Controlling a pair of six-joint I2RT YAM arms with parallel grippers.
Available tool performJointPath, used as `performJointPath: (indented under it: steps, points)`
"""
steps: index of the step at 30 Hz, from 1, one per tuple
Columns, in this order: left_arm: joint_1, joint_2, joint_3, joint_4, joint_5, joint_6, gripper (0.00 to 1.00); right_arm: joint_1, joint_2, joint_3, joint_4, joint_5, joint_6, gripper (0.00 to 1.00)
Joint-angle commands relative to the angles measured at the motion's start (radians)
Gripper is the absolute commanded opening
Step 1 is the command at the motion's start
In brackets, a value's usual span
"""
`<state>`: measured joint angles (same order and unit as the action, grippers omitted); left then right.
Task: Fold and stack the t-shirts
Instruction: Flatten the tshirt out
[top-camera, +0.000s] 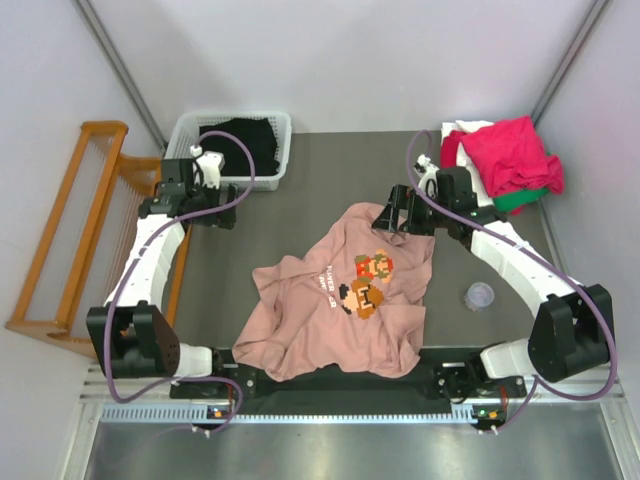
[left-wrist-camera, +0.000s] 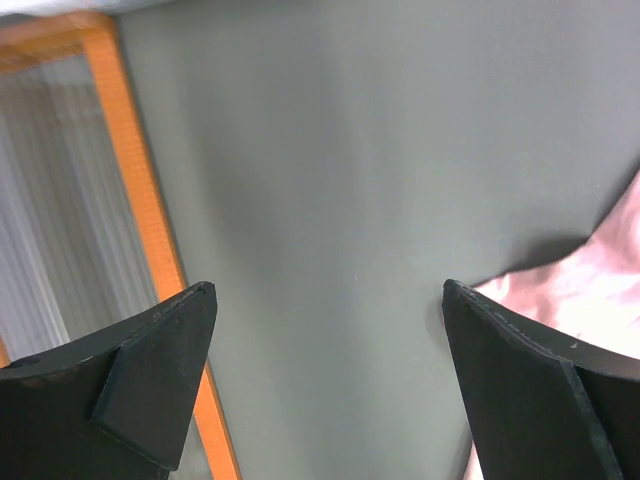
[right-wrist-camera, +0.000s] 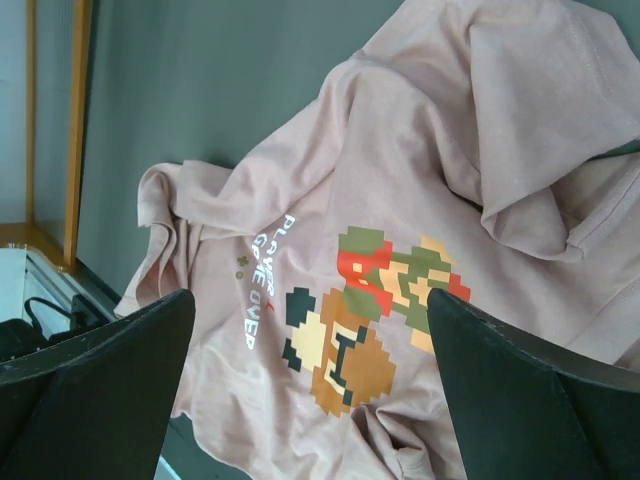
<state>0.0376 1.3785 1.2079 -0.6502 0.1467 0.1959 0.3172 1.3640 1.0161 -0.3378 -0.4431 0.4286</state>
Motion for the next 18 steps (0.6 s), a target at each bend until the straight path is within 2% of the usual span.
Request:
performJointPath:
  steps: [1, 4, 10, 18]
  points:
    - [0.002, -0.108, -0.057, 0.124, -0.041, -0.033, 0.99, -0.006, -0.017, 0.049, 0.033, -0.014, -0.013, 1.0]
    - [0.002, -0.182, -0.126, 0.207, 0.02, -0.007, 0.99, -0.001, -0.028, 0.045, 0.036, -0.006, -0.024, 1.0]
    - [0.002, -0.184, -0.13, 0.195, 0.077, -0.001, 0.99, 0.019, -0.042, 0.036, 0.036, 0.032, -0.051, 1.0]
    - [0.002, -0.164, -0.136, 0.207, 0.053, -0.01, 0.99, 0.028, -0.034, 0.024, 0.028, 0.043, -0.063, 1.0]
